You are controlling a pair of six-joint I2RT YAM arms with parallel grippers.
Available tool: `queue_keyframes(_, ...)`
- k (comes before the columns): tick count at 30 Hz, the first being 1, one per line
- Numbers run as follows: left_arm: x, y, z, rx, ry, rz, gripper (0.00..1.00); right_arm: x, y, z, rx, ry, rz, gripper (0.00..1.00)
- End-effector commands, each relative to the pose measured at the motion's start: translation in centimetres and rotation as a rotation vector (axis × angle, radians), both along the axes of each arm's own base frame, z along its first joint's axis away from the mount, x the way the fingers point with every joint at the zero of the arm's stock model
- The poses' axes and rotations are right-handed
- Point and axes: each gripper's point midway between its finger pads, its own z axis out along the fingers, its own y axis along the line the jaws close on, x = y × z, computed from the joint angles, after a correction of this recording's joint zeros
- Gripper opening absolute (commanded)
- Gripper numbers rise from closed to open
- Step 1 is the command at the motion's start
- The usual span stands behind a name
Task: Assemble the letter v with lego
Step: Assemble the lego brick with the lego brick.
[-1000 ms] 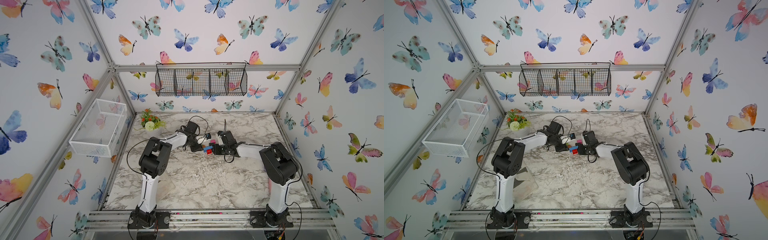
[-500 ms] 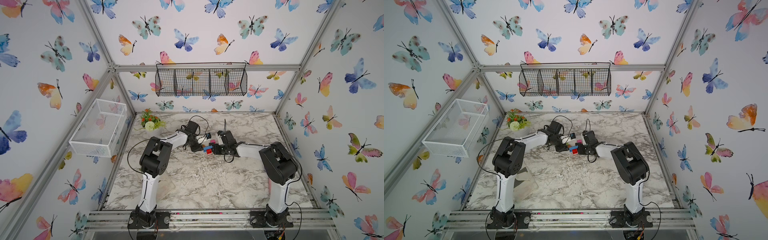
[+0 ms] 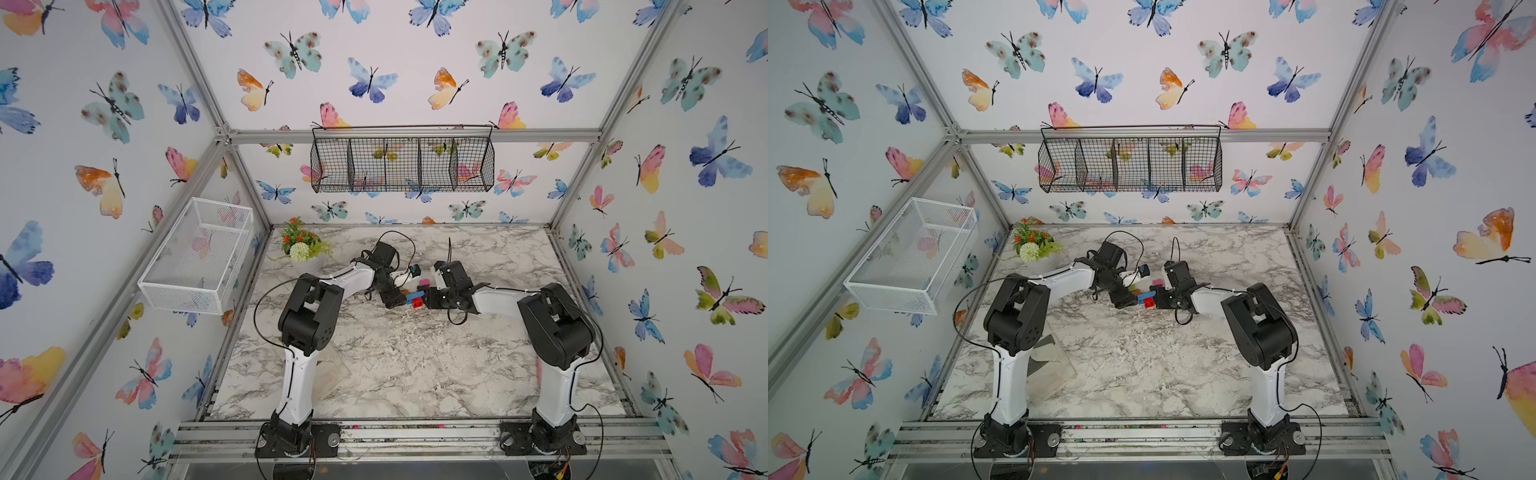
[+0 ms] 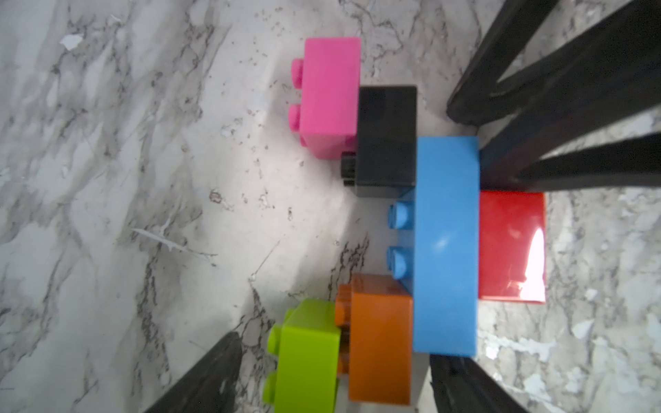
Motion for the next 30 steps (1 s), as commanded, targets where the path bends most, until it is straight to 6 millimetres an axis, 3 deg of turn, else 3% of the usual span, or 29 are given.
queue_keyframes(1, 0.0, 0.8, 3.1, -0.071, -0.010, 0.041, 0.99, -2.0, -1.1, -3.8, -0.063, 0.119, 0.009, 0.35)
queue_keyframes(9, -1.1, 3.1, 7.7, -0.239, -0.002, 0.166, 0.98, -2.1, 0.3, -3.7, 0.011, 0.134, 0.043, 0.35)
queue_keyframes(14, -2.6, 3.9, 11.9, -0.367, -0.033, 0.266, 0.98, -2.2, 1.3, -3.6, 0.043, 0.135, 0.074, 0.35)
queue_keyframes(20, -3.0, 4.5, 15.3, -0.581, 0.031, 0.439, 0.98, -3.0, 2.8, -2.6, 0.094, 0.119, 0.107, 0.35)
queue_keyframes(24, -3.6, 5.2, 16.7, -0.727, 0.044, 0.549, 0.98, -3.1, 1.9, -1.7, 0.058, 0.089, 0.091, 0.36)
queue_keyframes(27, -4.1, 7.0, 16.4, -0.812, 0.085, 0.705, 0.98, -2.8, 1.0, 0.7, 0.043, 0.015, 0.074, 0.39)
queue_keyframes(30, -5.5, 8.9, 15.5, -0.854, 0.099, 0.819, 0.98, -2.3, -0.7, 3.4, 0.006, -0.084, 0.034, 0.49)
